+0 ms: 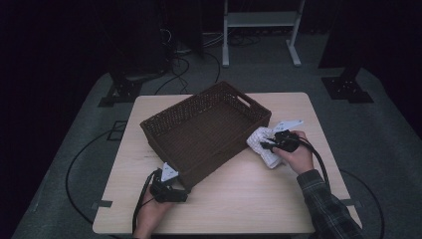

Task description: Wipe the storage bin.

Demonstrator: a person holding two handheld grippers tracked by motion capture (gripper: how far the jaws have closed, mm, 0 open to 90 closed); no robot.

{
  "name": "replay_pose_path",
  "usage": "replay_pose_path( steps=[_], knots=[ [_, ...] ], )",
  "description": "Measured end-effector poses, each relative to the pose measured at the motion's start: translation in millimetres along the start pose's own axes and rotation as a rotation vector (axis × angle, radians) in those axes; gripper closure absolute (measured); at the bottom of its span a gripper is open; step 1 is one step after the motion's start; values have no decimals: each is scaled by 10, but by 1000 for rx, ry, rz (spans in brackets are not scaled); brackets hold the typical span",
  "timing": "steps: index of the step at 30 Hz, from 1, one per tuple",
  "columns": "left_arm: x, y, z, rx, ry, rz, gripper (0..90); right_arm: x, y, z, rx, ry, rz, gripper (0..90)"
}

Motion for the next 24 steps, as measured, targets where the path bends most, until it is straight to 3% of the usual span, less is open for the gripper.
replay_pose_path(
  steps=[10,24],
  knots=[
    [0,0,0,0,0,0,101,-46,138,110,58,18,-11,770],
    [0,0,0,0,0,0,101,101,-129,-99,-74,-24,-13,770]
  ],
)
Point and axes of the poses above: each handheld gripper's, and its own axes: y roughly forward along the jaws, z roughly out of its underside, x roughly to its left, the point moved 3 cm from there along y, roughly forward along the jaws, and after that the axes turned 15 degrees about -z, right-handed, at the moved point
